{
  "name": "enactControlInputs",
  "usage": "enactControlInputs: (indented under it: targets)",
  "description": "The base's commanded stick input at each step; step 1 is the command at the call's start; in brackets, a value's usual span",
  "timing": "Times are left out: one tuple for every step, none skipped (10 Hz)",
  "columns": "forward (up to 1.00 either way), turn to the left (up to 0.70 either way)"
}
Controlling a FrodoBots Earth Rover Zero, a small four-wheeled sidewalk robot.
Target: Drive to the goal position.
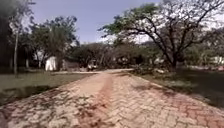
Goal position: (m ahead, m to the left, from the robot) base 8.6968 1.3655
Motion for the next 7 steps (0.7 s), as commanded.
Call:
enactControlInputs:
  targets:
    - [0.7,0.0]
    - [0.7,0.0]
    - [0.7,0.0]
    - [0.7,0.0]
    - [0.7,0.0]
    - [0.7,0.0]
    - [0.7,0.05]
